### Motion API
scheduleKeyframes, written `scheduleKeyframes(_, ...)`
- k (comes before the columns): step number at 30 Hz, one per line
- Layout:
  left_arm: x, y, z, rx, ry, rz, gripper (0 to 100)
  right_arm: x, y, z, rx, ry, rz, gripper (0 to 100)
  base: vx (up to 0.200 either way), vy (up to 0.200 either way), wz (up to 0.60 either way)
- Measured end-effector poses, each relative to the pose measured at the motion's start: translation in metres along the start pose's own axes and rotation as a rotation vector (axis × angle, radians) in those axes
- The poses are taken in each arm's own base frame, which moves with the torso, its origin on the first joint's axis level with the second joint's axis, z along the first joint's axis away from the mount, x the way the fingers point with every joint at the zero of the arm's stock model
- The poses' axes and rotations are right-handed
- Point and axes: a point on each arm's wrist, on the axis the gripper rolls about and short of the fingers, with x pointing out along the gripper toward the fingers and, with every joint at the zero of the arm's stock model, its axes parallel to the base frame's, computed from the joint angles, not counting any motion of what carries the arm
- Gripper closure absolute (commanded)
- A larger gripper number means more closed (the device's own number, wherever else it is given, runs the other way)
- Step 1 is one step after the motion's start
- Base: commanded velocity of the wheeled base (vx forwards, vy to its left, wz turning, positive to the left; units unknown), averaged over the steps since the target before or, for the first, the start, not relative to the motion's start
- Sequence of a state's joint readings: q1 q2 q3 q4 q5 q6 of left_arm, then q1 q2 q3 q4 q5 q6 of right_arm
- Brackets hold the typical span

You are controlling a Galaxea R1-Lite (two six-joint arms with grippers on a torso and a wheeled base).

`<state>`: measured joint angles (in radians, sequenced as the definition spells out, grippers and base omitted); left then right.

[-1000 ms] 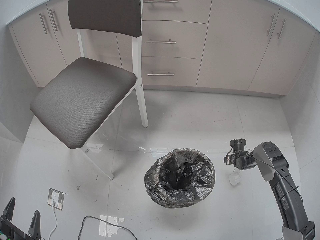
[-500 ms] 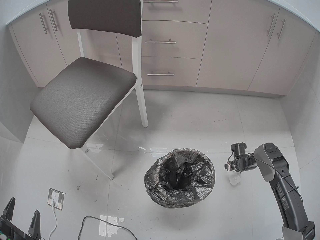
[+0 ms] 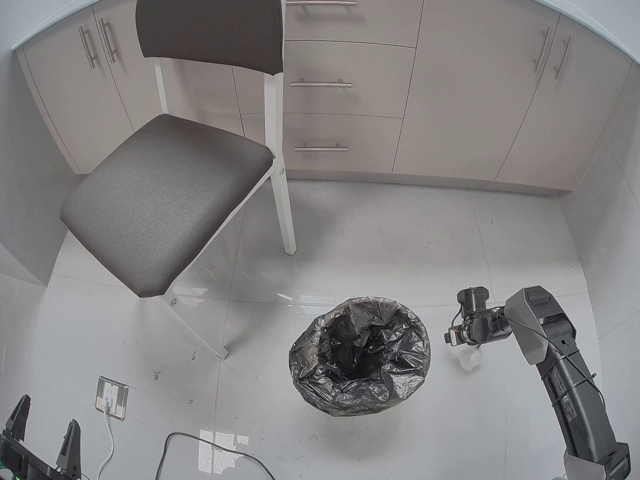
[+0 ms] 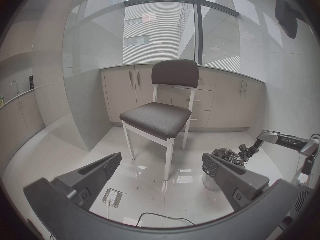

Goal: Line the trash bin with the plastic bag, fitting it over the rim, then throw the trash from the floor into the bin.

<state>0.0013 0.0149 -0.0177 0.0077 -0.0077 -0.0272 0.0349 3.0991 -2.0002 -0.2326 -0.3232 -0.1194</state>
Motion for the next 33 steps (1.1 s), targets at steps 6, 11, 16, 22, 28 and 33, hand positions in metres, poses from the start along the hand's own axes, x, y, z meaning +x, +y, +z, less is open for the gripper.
scheduleKeyframes(6,0.000,0.000,0.000,0.000,0.000,0.000,0,0.001,-0.002,-0.002,-0.049,0.017,0.017,0,0.000,0.000,0.00)
scheduleKeyframes(11,0.000,0.000,0.000,0.000,0.000,0.001,0,0.002,-0.003,-0.006,-0.071,0.044,0.027,0,0.000,0.000,0.00)
scheduleKeyframes(16,0.000,0.000,0.000,0.000,0.000,0.000,0,0.002,-0.004,-0.010,-0.106,0.082,0.036,0,0.000,0.000,0.00)
scheduleKeyframes(22,0.000,0.000,0.000,0.000,0.001,0.000,0,0.002,-0.005,-0.013,-0.121,0.111,0.039,0,0.000,0.000,0.00)
scheduleKeyframes(28,0.000,0.000,0.000,0.000,0.001,0.001,0,0.002,-0.006,-0.015,-0.149,0.128,0.037,0,0.000,0.000,0.00)
scheduleKeyframes(33,0.000,0.000,0.000,0.000,0.001,0.001,0,0.002,-0.008,-0.018,-0.196,0.156,0.041,0,0.000,0.000,0.00)
